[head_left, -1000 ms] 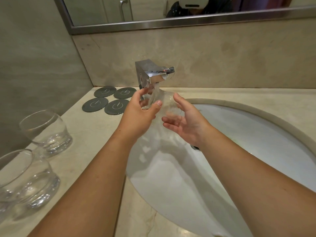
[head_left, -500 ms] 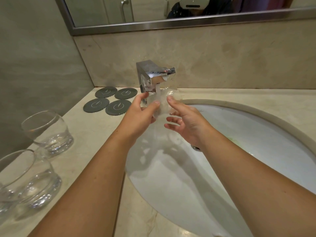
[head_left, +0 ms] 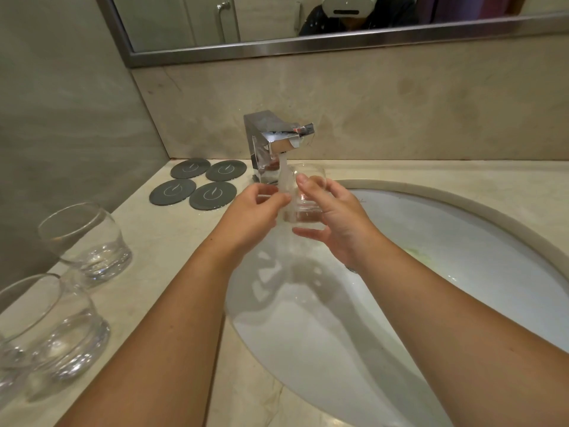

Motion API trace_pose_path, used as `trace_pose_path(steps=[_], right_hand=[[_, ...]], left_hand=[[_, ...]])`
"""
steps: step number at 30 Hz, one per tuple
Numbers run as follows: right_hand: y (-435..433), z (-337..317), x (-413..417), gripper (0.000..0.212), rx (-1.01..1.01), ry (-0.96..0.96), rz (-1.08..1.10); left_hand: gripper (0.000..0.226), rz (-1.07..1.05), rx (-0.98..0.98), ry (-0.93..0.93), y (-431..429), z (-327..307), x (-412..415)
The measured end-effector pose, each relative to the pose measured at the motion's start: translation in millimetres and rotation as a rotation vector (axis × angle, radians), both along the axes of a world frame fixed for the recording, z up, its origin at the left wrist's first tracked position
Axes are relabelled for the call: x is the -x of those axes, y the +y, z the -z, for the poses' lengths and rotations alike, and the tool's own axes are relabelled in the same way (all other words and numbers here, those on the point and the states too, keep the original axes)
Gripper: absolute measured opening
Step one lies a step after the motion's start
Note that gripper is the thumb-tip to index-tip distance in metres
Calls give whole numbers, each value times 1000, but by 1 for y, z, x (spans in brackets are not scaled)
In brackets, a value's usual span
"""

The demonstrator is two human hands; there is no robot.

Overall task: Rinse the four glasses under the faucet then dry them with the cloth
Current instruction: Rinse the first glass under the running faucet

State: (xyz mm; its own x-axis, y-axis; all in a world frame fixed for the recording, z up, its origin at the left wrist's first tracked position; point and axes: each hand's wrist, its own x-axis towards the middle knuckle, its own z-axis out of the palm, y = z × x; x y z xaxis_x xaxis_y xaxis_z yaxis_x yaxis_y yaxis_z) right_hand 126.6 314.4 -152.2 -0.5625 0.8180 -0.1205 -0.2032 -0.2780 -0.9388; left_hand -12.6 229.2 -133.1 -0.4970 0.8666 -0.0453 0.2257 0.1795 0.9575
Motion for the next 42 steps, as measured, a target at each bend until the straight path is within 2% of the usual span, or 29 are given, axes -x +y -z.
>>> trace_pose_path(steps=[2,5,7,11,13,15,19,23,27,31,34,38,42], right_hand=[[-2,-1,2,62,-20,-22,19],[-4,-2,5,59,-24,-24,31],[-5,-3,4,50,-26,-44,-5],[-6,-1,5,66,-47,-109,-60],[-5,-1,6,65,-50,-131,-70],[-5,-1,6,63,-51,-136,-75],[-5,2,8,68,-43,-118,-40],[-1,1,7,76,11,-48,-5],[-2,-3,1,59,148,-96,-22],[-4,-4,-2,66,182,-121,-57],[-3,-4,-1,56,177,-81,-23],[-1,-6,-1,41,237,11,54],[2,-8,-2,35,275,50,93]], left_hand=[[29,-27,-37,-35,1,-1,0],[34,-31,-77,-78,2,-1,-1],[43,-23,-81,-89,3,0,-1],[61,-23,-88,-141,3,0,-3],[76,-19,-88,-134,1,-1,-3],[82,-11,-84,-113,0,0,-2],[73,-32,-58,-123,0,1,-1],[59,-81,-114,-173,-3,-4,-4],[48,-94,-177,-168,-5,-10,-9],[45,-54,-189,-149,-6,-11,-12],[46,1,-173,-149,-4,-8,-12],[79,21,-148,-64,-1,-3,-8],[105,16,-112,71,-4,-1,-9]])
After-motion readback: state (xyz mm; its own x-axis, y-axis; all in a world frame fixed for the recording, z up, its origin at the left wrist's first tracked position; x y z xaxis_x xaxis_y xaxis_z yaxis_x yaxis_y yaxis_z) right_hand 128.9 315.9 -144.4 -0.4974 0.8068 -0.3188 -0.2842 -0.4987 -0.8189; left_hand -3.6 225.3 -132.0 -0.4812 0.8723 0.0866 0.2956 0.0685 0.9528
